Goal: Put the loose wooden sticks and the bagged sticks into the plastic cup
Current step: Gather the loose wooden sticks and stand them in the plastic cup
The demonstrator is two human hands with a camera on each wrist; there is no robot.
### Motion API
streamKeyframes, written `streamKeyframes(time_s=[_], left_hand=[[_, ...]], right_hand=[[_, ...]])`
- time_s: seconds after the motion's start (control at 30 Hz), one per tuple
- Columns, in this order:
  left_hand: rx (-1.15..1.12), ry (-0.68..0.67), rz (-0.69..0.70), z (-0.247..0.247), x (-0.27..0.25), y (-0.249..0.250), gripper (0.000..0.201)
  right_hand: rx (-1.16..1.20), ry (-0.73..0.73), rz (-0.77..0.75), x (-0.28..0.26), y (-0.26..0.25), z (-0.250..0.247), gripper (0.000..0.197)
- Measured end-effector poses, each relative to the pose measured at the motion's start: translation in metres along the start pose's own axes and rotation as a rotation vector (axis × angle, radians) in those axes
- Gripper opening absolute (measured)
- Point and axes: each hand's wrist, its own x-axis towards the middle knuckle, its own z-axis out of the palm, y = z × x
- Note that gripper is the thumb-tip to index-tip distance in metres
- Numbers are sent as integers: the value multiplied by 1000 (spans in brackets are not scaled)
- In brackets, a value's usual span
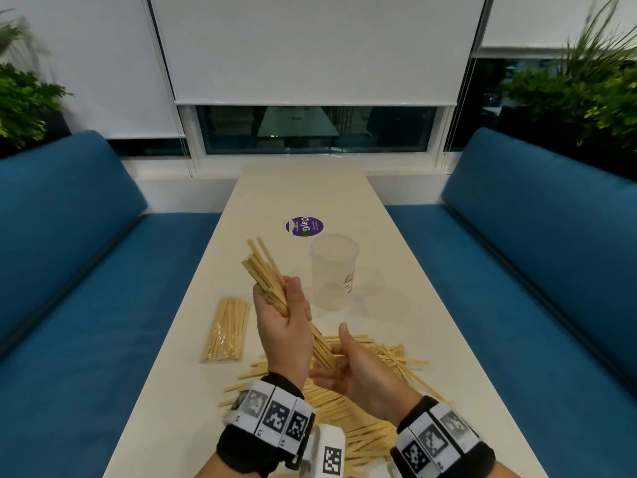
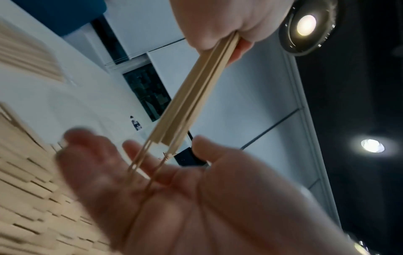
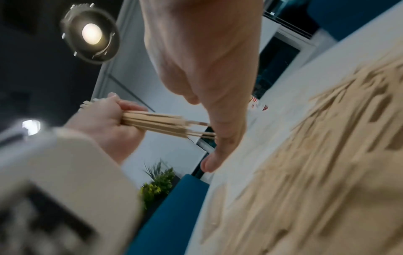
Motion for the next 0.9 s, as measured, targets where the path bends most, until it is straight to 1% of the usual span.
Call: streamKeyframes(time_s=[0.07,0.13,0.27,0.37,0.47,0.53,0.57,0.6,0.63,0.67,0.7,0.73,0.77,0.8,0.83,0.87,0.9], left_hand=[[54,-48,44,3,-6,-1,17],[85,-76,66,5,-11,-4,16],[95,-75,87,7,-15,-4,19],[99,-56,72,5,-15,-9,21],[121,-65,50,4,-14,-13,20],[139,-85,17,3,-12,-14,28],[151,-99,-11,3,-10,-15,35],[161,-114,-46,1,-9,-15,39],[164,-129,-85,-1,-8,-15,40],[158,-153,-120,-3,-6,-14,40],[158,-182,-149,-5,-5,-14,39],[172,-223,-176,-7,-5,-13,37],[196,-273,-202,-9,-5,-13,33],[207,-333,-226,-11,-5,-13,24],[206,-404,-263,-12,-6,-11,11],[214,-470,-298,-11,-8,-12,14],[249,-534,-309,-10,-11,-13,28]], right_hand=[[67,-17,-1,-1,-7,4,47],[86,-20,5,-4,-12,8,42],[143,-20,20,-10,-15,13,35],[156,-63,23,-17,-18,15,36],[155,-119,10,-21,-23,14,40],[165,-181,4,-22,-23,15,44],[145,-234,1,-22,-22,15,47],[62,-280,-6,-20,-19,14,51],[-82,-305,-17,-21,-17,14,55],[-278,-286,-52,-23,-15,12,58],[-461,-240,-126,-24,-15,11,62],[-610,-172,-241,-23,-15,9,67],[-698,-111,-362,-22,-16,8,74],[-719,-70,-441,-21,-19,6,80],[-710,-43,-489,-21,-23,6,82],[-678,-28,-519,-21,-27,5,76],[-631,-21,-537,-21,-33,5,63]])
